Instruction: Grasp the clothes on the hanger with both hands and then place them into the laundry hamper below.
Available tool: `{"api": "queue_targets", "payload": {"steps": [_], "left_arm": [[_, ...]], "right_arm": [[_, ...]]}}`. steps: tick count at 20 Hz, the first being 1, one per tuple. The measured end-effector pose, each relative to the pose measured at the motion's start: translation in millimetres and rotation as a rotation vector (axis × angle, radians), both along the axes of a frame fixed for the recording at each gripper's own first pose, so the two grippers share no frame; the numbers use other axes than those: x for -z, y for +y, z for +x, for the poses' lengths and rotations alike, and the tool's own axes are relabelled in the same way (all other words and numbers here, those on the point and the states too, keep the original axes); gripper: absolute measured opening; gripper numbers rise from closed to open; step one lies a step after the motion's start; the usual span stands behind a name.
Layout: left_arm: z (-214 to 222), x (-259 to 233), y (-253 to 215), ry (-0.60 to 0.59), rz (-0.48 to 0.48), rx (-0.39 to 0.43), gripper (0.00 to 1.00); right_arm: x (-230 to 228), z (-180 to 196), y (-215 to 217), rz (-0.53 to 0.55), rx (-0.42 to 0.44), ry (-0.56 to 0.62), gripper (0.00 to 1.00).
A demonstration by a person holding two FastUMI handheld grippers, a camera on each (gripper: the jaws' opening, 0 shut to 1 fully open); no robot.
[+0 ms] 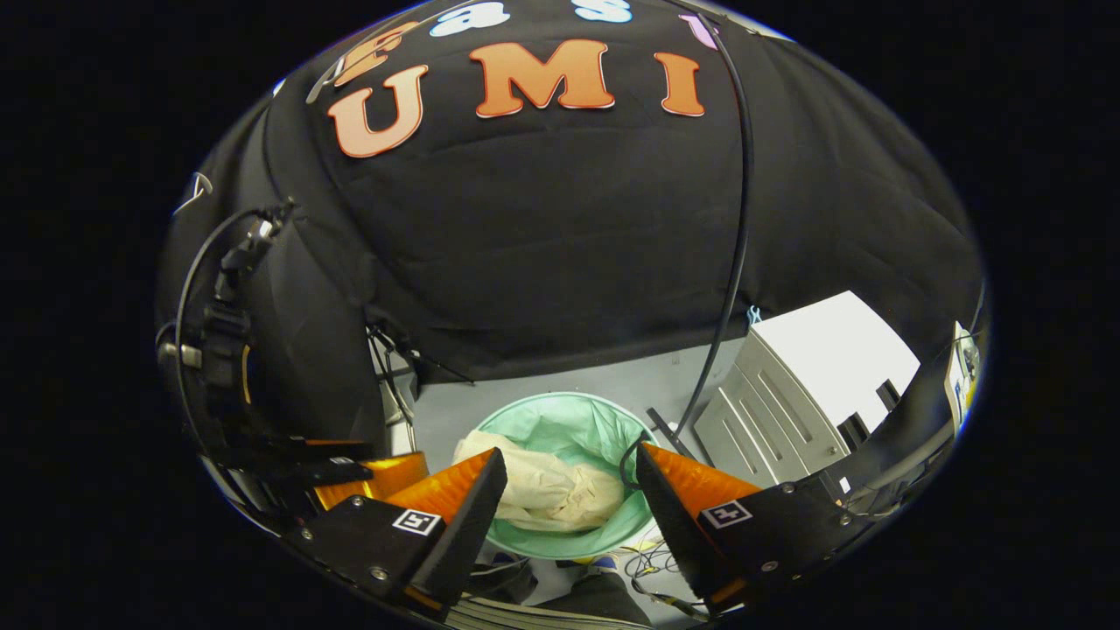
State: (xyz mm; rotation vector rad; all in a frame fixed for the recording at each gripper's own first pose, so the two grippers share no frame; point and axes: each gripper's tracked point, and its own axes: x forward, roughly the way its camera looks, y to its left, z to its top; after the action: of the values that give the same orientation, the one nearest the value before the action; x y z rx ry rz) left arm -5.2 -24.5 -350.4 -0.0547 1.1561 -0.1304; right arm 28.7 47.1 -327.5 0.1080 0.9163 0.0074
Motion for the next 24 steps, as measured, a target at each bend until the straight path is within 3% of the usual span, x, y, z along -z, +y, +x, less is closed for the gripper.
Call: {"api": "queue_targets", "payload": {"steps": [1,5,9,11,12,16,17,21,24], "left_arm": [[-0.6,-5.4,-0.3,-0.016,-0.008,-0.001,0.97],[9.0,-29.8,2.3,-0.088,-0.073,0.012,0.97],[-1.5,-50.4,9.3,-0.092,-0.144,0.029,1.0],[-2.6,-60.3,17.2,-0.137,-0.13,0.035,0.93],[-1.5,-70.0,20.5,-0.172,-0.119,0.034,0.97],[-14.3,-112.3,14.9,-0.297,-0.09,-0.033,0.97],[-18.5,-125.4,11.8,-0.332,-0.095,-0.051,0.93],[-31.0,-174.8,7.9,-0.471,-0.054,-0.078,1.0],[-30.4,-225.0,15.4,-0.597,-0.026,-0.117,0.96]], "right_arm": [[0.2,-4.8,2.3,0.005,0.008,0.008,0.93],[-16.7,-6.3,10.8,-0.02,0.055,-0.023,0.93],[-43.5,-11.0,17.3,-0.06,0.125,-0.08,0.93],[-60.3,-17.1,22.1,-0.044,0.142,-0.116,0.93],[-69.7,-20.0,23.2,-0.039,0.138,-0.134,0.93],[-99.7,-53.4,-2.5,-0.092,0.091,-0.158,0.93],[-113.7,-54.7,-7.3,-0.103,0.08,-0.192,0.93],[-171.6,-64.7,-29.3,-0.109,0.045,-0.309,0.93],[-211.0,-66.6,-42.0,-0.095,0.027,-0.392,0.93]]}}
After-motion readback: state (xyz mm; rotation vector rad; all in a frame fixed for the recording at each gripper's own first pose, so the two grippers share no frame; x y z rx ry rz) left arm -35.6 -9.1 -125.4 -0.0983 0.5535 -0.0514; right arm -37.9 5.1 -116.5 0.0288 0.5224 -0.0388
